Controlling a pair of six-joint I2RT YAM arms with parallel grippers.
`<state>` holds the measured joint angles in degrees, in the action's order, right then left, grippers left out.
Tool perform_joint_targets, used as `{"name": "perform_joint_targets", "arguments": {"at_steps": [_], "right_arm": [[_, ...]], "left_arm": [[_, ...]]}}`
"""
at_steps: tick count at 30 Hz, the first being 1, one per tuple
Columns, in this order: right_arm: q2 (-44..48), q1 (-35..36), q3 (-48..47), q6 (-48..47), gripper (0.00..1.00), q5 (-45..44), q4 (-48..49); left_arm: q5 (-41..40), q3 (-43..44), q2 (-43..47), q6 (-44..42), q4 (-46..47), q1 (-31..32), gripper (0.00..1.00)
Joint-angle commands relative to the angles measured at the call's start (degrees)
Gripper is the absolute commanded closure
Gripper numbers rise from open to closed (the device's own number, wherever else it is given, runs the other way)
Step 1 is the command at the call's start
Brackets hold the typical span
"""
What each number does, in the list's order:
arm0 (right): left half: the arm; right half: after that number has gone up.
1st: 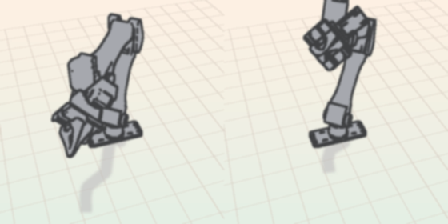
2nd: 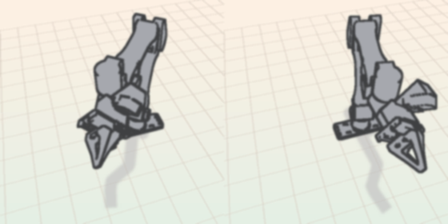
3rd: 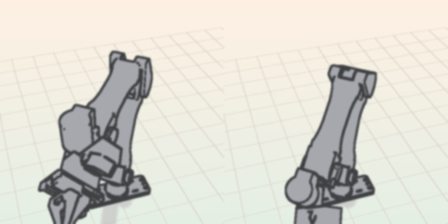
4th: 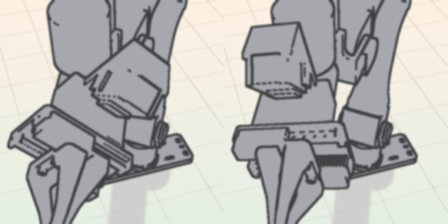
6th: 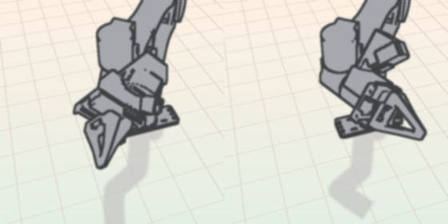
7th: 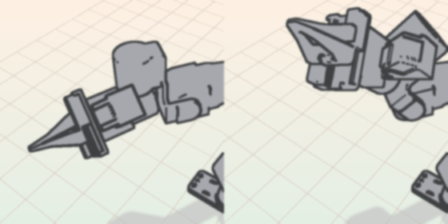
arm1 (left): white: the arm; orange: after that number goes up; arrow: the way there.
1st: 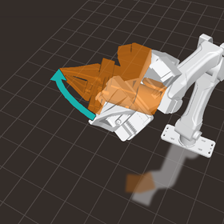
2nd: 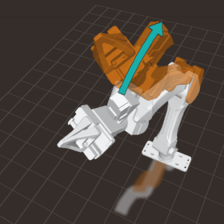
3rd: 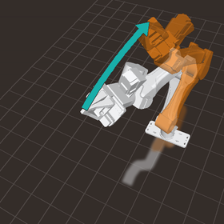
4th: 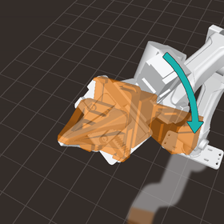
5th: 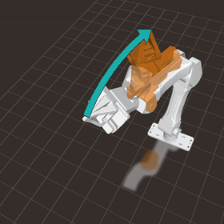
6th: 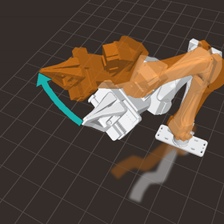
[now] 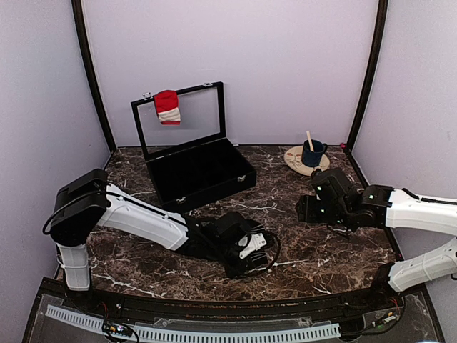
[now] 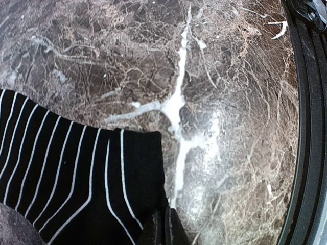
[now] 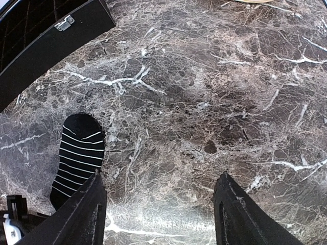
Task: Roll the socks
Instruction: Pick up the sock from the center of the board, then roll the sock at the corner of the board.
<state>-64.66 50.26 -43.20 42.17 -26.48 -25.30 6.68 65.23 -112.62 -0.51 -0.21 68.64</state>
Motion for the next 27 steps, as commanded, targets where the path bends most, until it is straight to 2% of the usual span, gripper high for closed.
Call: {"name": "perform_joint_targets", "arguments": {"at_steps": [1,15,27], "right_arm": [[0.20,0.28,0.24,-0.64,0.35,1.18,2.11],[2.90,2.49,3.93,-5.87,0.37,5.20,5.55],[2.15,13.98,5.77,-7.40,0.33,0.55,5.59]], "left_arm": [[6.50,0.96,0.48,1.20,-9.26,-1.23,0.99],[18.71,4.26,0.29,4.86,-13.79,-5.13,1.00],[29.41,6.93,-0.98,7.75,-15.99,-9.80,1.00]]}}
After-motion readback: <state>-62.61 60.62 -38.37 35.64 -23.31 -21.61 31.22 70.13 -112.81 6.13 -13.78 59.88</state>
